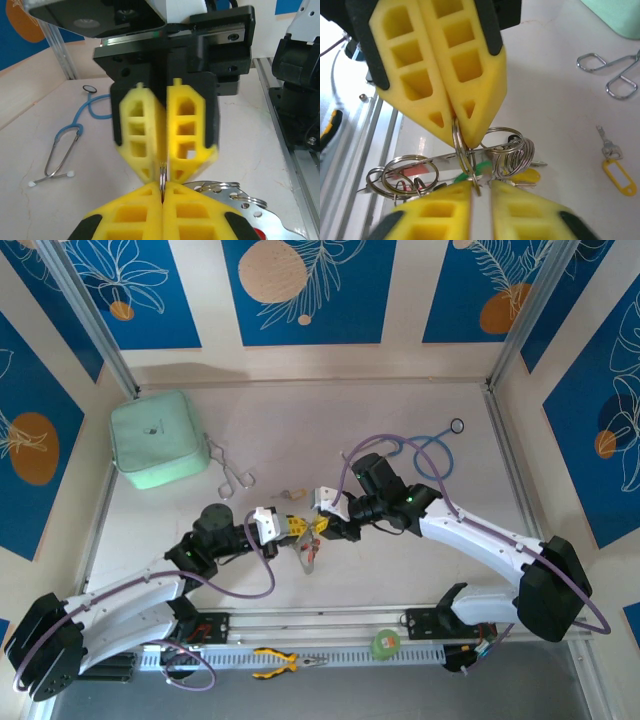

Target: Put the keys on the keyring

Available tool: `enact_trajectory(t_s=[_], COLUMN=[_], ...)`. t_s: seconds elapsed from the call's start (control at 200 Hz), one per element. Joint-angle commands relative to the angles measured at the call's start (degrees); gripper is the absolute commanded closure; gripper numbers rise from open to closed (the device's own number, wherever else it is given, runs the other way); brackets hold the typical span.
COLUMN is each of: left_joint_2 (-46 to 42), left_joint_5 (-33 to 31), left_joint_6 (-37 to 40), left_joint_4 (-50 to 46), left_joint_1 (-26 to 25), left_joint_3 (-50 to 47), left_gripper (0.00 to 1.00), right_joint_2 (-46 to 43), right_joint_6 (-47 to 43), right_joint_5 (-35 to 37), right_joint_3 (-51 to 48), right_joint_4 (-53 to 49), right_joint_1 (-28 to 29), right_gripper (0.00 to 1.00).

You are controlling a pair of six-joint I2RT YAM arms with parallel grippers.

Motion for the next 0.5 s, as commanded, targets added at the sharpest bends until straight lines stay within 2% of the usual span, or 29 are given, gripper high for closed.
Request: enact_trajectory(t_s=[0.0,0.18,0.345,0.43,0.495], left_joint_2=[-0.2,0.3,0.8,0.9,1.0], left_joint_5=[2.3,2.5,2.8,2.9,2.9], left_joint_6=[-0.8,-1.0,-1.2,-1.4,-1.7], left_joint_4=[4.5,5.2,5.8,6.2,6.3], left_joint_1=[-0.2,-0.2,-0.2,-0.2,-0.2], left_joint_3=[0.6,0.5,0.8,0.8,0.7], left_gripper=[1.00,1.00,1.00,1.00,1.00], right_joint_2=[-3.3,-4.4,-2.6,-1.9,-1.5], right_joint_6=[1.0,1.4,1.1,1.0,0.9], right_joint_5=[-1.6,-4.1,-4.5,-4.5,-4.2], right_joint_3=[-0.7,-1.1,-0.2,0.1,0.4], right_joint_4=[2.5,4.2,4.3,4.4,4.4], right_joint_1=[-0.1,-0.2,0.4,0.5,0.5], right_gripper=[0.74,0.72,0.76,0.83,0.94])
